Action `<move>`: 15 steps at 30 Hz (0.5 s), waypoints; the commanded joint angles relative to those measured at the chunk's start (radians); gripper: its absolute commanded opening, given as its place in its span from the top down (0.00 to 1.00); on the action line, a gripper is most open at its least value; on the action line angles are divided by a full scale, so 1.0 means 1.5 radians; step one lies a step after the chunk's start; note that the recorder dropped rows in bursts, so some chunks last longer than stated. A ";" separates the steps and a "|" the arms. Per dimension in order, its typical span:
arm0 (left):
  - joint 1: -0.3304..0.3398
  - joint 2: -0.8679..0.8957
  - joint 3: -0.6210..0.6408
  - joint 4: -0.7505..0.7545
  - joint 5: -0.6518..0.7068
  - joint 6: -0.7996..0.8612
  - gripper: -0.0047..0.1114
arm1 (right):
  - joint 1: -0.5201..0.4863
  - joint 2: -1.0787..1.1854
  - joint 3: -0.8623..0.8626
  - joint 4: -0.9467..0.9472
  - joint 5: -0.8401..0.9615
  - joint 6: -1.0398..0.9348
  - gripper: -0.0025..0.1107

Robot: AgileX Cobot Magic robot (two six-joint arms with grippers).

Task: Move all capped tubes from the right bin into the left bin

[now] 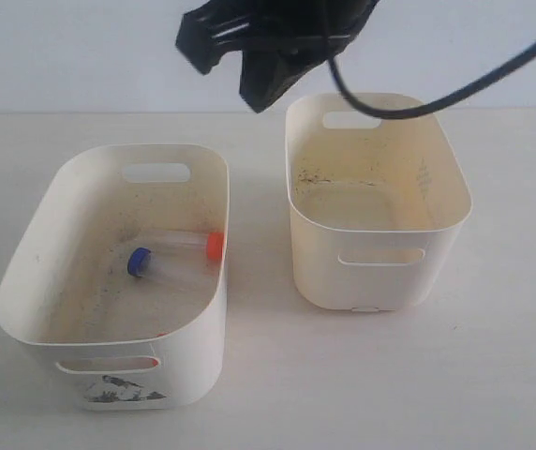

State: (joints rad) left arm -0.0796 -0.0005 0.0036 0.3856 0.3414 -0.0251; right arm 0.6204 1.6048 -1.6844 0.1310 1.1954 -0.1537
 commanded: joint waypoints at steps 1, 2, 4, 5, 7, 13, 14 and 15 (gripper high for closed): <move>-0.004 0.000 -0.002 -0.002 -0.003 -0.006 0.92 | -0.003 -0.091 0.053 -0.056 -0.052 0.006 0.98; -0.004 0.000 -0.002 -0.002 -0.003 -0.006 0.92 | -0.004 -0.111 0.068 -0.065 -0.058 0.010 0.98; -0.004 0.000 -0.002 -0.002 -0.003 -0.006 0.92 | -0.015 -0.146 0.097 -0.071 -0.069 0.012 0.98; -0.004 0.000 -0.002 -0.002 -0.003 -0.006 0.92 | -0.021 -0.159 0.109 -0.075 -0.073 0.015 0.98; -0.004 0.000 -0.002 -0.002 -0.003 -0.006 0.92 | -0.032 -0.192 0.142 -0.083 -0.092 0.018 0.98; -0.004 0.000 -0.002 -0.002 -0.003 -0.006 0.92 | -0.063 -0.278 0.255 -0.091 -0.187 0.032 0.98; -0.004 0.000 -0.002 -0.002 -0.003 -0.006 0.92 | -0.067 -0.288 0.271 -0.091 -0.201 0.034 0.98; -0.004 0.000 -0.002 -0.002 -0.003 -0.006 0.92 | -0.072 -0.299 0.290 -0.091 -0.218 0.034 0.98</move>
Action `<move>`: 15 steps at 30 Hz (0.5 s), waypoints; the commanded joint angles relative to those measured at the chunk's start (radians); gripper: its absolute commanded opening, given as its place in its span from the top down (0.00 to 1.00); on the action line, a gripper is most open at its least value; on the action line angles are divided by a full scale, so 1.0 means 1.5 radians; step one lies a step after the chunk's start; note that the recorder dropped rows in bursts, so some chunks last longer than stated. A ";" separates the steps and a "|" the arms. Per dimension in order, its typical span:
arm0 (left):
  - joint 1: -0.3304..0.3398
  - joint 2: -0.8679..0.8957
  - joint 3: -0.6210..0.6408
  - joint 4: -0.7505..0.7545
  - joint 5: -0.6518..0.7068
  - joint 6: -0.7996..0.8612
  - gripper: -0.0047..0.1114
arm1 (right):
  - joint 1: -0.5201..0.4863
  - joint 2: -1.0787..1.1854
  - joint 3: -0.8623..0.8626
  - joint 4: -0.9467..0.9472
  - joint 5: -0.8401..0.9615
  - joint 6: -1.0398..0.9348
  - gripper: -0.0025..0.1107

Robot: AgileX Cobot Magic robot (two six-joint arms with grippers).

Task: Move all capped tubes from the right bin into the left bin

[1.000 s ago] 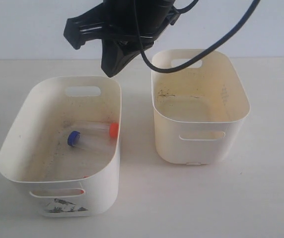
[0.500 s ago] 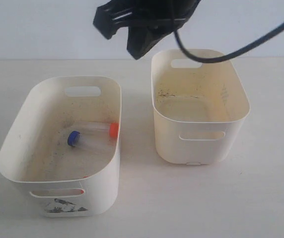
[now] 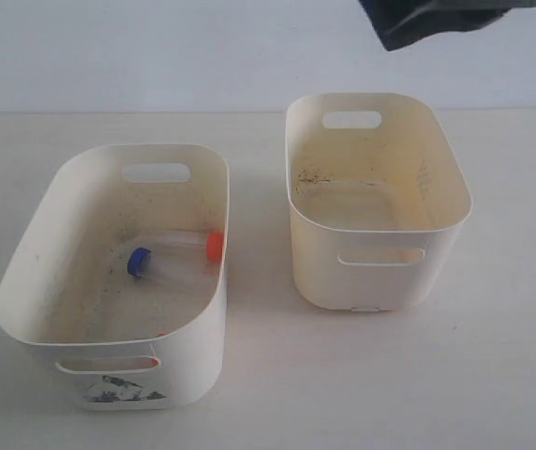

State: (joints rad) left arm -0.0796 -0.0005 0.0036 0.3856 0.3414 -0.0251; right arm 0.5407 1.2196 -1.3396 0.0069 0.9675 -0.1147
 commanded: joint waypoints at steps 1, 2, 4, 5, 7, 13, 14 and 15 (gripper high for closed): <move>-0.004 0.000 -0.002 -0.002 -0.003 -0.006 0.92 | -0.024 -0.054 0.080 -0.008 -0.083 0.008 0.98; -0.004 0.000 -0.002 -0.002 -0.003 -0.006 0.92 | -0.029 -0.062 0.096 -0.008 -0.095 0.014 0.98; -0.004 0.000 -0.002 -0.002 -0.003 -0.006 0.92 | -0.044 -0.083 0.137 -0.010 -0.129 0.023 0.98; -0.004 0.000 -0.002 -0.002 -0.003 -0.006 0.92 | -0.050 -0.092 0.160 -0.010 -0.148 0.025 0.98; -0.004 0.000 -0.002 -0.002 -0.003 -0.006 0.92 | -0.065 -0.116 0.207 -0.010 -0.191 0.026 0.98; -0.004 0.000 -0.002 -0.002 -0.003 -0.006 0.92 | -0.161 -0.259 0.394 -0.010 -0.325 0.062 0.98; -0.004 0.000 -0.002 -0.002 -0.003 -0.006 0.92 | -0.183 -0.301 0.435 -0.010 -0.359 0.062 0.98; -0.004 0.000 -0.002 -0.002 -0.003 -0.006 0.92 | -0.196 -0.324 0.453 -0.010 -0.375 0.062 0.98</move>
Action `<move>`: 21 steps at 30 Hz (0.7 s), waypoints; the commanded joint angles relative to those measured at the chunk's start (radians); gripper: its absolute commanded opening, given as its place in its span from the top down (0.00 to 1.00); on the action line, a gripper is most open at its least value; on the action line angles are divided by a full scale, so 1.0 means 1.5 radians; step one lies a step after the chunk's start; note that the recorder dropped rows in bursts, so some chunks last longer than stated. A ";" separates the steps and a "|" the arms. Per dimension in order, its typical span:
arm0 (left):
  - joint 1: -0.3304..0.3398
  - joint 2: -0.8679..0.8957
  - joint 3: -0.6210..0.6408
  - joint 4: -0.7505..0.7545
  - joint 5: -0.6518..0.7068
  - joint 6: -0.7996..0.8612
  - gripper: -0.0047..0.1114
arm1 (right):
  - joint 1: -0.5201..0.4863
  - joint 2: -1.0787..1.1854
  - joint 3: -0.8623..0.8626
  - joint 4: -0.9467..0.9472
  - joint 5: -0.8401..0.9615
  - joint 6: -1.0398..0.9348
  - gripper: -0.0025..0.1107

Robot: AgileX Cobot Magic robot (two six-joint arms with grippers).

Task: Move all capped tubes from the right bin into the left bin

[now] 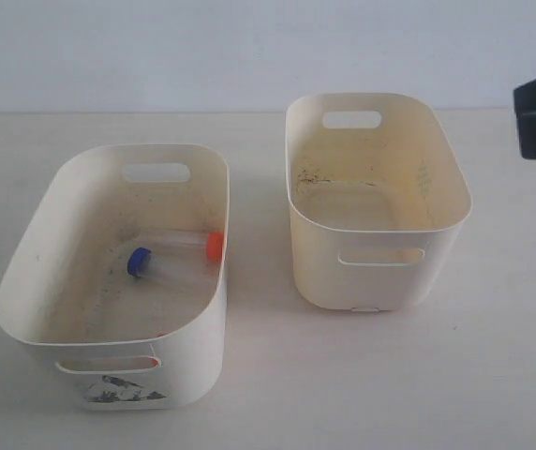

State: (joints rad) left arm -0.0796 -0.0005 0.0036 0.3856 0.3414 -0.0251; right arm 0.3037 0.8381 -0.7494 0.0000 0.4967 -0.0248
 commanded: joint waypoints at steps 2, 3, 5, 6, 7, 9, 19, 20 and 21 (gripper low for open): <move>-0.004 0.000 -0.002 -0.002 -0.003 -0.006 0.92 | -0.084 -0.145 0.117 -0.005 -0.123 0.002 0.98; -0.004 0.000 -0.002 -0.002 -0.003 -0.006 0.92 | -0.102 -0.175 0.139 -0.005 -0.143 0.010 0.98; -0.004 0.000 -0.002 -0.002 -0.003 -0.006 0.92 | -0.136 -0.235 0.181 0.000 -0.161 0.017 0.98; -0.004 0.000 -0.002 -0.002 -0.003 -0.006 0.92 | -0.151 -0.265 0.206 0.000 -0.164 0.023 0.98; -0.004 0.000 -0.002 -0.002 -0.003 -0.006 0.92 | -0.165 -0.294 0.226 0.000 -0.164 0.024 0.98; -0.004 0.000 -0.002 -0.002 -0.003 -0.006 0.92 | -0.184 -0.357 0.282 0.000 -0.164 0.036 0.98; -0.004 0.000 -0.002 -0.002 -0.003 -0.006 0.92 | -0.196 -0.482 0.443 0.009 -0.164 0.043 0.98; -0.004 0.000 -0.002 -0.002 -0.003 -0.006 0.92 | -0.196 -0.482 0.455 0.009 -0.164 0.043 0.98; -0.004 0.000 -0.002 -0.002 -0.003 -0.006 0.92 | -0.196 -0.482 0.467 0.009 -0.164 0.046 0.98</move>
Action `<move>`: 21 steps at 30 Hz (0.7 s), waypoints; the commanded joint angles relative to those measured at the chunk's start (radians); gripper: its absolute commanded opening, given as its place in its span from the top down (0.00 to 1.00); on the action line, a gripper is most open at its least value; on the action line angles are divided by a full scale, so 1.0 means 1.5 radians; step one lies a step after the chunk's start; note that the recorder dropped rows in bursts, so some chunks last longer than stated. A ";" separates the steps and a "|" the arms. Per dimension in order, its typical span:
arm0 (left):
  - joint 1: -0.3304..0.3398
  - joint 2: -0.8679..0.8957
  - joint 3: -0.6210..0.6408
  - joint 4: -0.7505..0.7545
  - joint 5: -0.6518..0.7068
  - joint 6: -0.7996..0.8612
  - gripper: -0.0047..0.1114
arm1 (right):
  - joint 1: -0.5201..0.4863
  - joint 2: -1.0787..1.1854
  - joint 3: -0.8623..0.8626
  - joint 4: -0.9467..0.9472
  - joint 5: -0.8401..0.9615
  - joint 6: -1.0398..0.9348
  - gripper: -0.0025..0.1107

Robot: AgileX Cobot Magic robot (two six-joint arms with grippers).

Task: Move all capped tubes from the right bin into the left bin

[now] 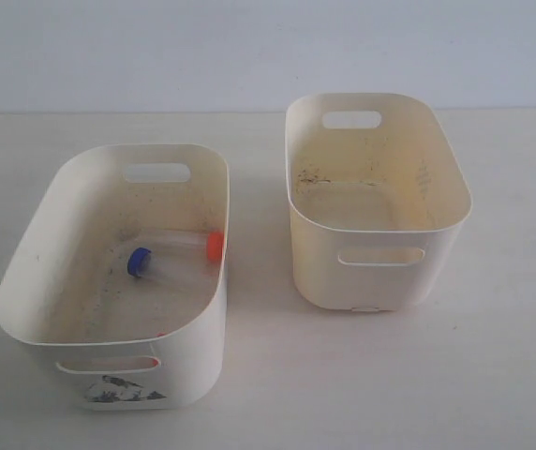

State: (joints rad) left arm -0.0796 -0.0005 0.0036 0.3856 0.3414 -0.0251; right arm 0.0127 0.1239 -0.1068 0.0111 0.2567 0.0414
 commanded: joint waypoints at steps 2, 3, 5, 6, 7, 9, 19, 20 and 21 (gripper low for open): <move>-0.004 0.000 -0.002 -0.002 -0.003 -0.006 0.92 | -0.002 -0.006 0.062 0.001 -0.008 0.003 0.98; -0.004 0.000 -0.002 -0.002 -0.003 -0.006 0.92 | -0.002 -0.006 0.071 0.001 -0.016 0.003 0.98; -0.004 0.000 -0.002 -0.002 -0.003 -0.006 0.92 | -0.002 -0.006 0.071 0.001 -0.034 0.003 0.98; -0.004 0.000 -0.002 -0.002 -0.003 -0.006 0.92 | -0.002 -0.009 0.071 0.001 -0.025 0.003 0.98; -0.004 0.000 -0.002 -0.002 -0.003 -0.006 0.92 | -0.002 -0.016 0.071 0.001 -0.008 0.003 0.98; -0.004 0.000 -0.002 -0.002 -0.003 -0.006 0.92 | -0.002 -0.047 0.071 0.001 0.017 0.003 0.98; -0.004 0.000 -0.002 -0.002 -0.003 -0.006 0.92 | -0.002 -0.083 0.071 0.001 0.061 -0.010 0.98; -0.004 0.000 -0.002 -0.002 -0.003 -0.006 0.92 | -0.002 -0.083 0.071 0.001 0.061 -0.015 0.98; -0.004 0.000 -0.002 -0.002 -0.003 -0.006 0.92 | -0.002 -0.083 0.071 0.001 0.061 -0.017 0.98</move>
State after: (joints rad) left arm -0.0796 -0.0005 0.0036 0.3856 0.3414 -0.0251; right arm 0.0127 0.0041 0.0002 0.0111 0.3482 0.0337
